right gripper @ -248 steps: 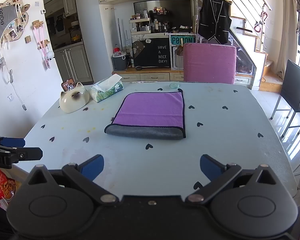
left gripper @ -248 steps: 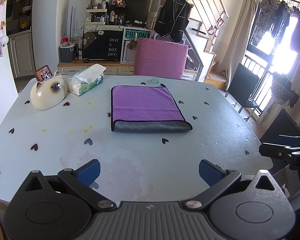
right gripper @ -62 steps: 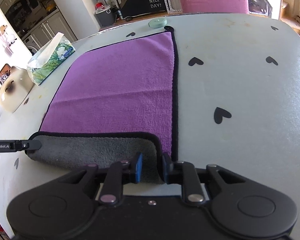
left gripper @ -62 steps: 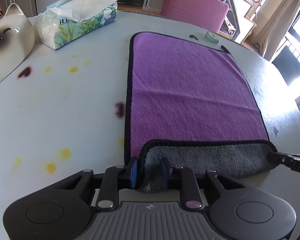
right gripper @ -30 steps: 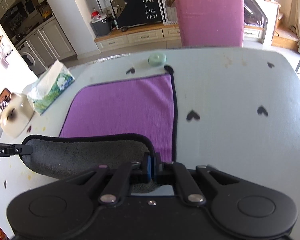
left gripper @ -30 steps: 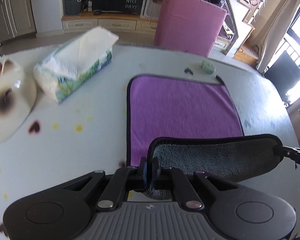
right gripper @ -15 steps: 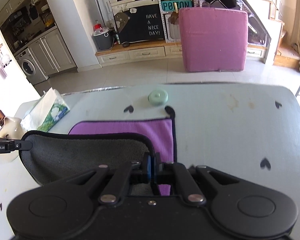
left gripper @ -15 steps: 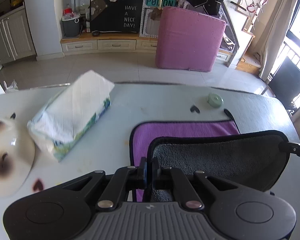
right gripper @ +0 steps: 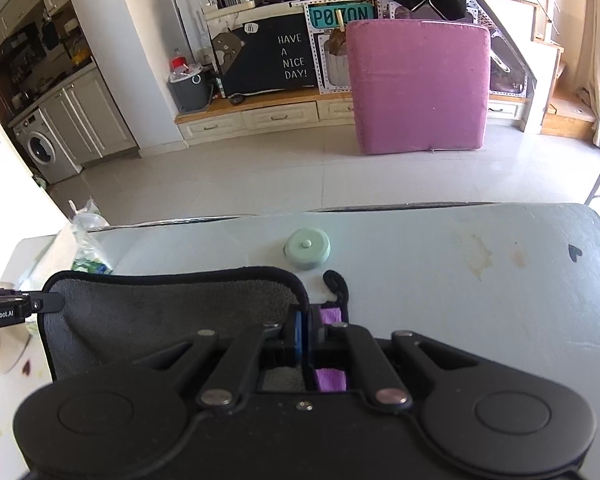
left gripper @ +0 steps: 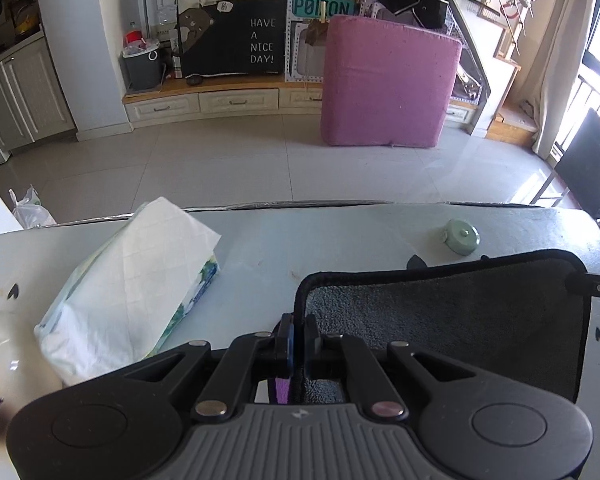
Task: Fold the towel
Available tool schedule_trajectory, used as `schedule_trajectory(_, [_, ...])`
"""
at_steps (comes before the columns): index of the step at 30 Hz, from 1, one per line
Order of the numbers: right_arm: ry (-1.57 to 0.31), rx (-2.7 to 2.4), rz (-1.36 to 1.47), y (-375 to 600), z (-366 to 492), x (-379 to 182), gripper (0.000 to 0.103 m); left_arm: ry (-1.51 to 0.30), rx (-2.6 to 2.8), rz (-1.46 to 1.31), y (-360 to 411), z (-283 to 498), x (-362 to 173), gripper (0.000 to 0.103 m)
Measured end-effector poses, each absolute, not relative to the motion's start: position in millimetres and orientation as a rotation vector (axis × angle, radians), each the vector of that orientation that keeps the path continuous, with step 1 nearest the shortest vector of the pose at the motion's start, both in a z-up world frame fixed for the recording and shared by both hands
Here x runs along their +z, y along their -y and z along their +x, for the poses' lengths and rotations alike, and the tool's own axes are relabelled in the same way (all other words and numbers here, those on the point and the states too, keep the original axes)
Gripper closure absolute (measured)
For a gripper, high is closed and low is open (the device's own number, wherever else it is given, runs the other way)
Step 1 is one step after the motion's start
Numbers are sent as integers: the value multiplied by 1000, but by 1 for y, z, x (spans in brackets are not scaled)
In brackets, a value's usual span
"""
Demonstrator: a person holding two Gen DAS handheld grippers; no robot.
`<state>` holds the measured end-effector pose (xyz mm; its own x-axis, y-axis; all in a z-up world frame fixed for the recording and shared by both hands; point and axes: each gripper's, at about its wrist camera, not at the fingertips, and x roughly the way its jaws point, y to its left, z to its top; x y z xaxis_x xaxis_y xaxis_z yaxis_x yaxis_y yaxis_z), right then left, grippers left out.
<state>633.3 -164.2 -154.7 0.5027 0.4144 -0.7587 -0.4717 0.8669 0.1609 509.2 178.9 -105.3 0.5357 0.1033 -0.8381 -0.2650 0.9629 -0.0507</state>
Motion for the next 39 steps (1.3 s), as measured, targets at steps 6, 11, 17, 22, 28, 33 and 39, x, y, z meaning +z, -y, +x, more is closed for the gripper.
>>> schedule_trajectory(6, [-926,509,-90,154,644,-168,100,-1027,233,-168,-177,525,-127,98])
schedule_trajectory(11, [-959,494,-104,148,649,-183,100,-1059,251,-179,-180,530,-143,98])
schedule_trajectory(17, [-969,472,-111,140,653,-196,100,-1062,266,-172,-180,538,-152,98])
schedule_trajectory(22, [-966,461,-106,142,655,-200,100,-1075,274,-162,-179,543,-159,94])
schedule_trajectory(28, [-967,472,-93,143,654,-205,87,-1107,286,-157,-182,538,-166,74])
schedule_trajectory(33, [-983,533,-103,143,650,-207,53,-1125,254,-136,-180,527,-167,30])
schedule_trajectory(39, [-995,581,-104,147,642,-206,0,-1118,223,-136,-175,518,-159,4])
